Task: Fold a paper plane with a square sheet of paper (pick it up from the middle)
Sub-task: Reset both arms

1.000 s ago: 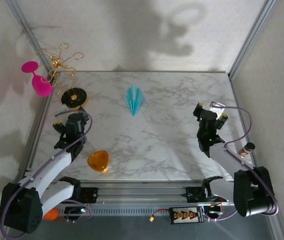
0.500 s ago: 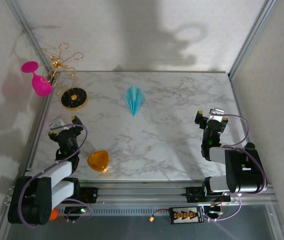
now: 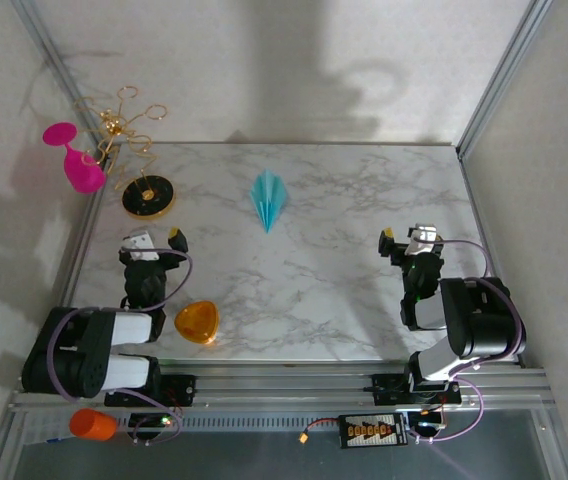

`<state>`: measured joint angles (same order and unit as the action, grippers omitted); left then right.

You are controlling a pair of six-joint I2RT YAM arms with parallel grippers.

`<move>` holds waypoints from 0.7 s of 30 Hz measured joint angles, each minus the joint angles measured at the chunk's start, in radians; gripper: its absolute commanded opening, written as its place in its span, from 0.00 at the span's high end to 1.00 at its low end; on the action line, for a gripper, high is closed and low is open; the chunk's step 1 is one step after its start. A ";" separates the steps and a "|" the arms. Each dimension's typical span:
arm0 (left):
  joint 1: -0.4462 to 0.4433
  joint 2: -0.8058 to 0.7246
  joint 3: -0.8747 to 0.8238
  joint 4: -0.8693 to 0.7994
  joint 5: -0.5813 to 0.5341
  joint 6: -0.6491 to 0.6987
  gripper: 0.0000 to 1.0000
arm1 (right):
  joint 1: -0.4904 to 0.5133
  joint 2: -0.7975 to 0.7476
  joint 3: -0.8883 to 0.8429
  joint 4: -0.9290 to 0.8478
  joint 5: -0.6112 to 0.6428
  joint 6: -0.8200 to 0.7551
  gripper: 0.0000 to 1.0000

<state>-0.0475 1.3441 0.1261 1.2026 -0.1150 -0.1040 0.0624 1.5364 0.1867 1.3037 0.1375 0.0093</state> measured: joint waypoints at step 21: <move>-0.003 0.191 0.089 0.054 -0.002 0.030 0.01 | -0.034 0.005 0.010 -0.012 -0.038 0.005 0.01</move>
<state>-0.0509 1.5352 0.2146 1.2568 -0.1165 -0.0742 0.0284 1.5417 0.1963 1.2919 0.0994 0.0147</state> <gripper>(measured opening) 0.993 0.987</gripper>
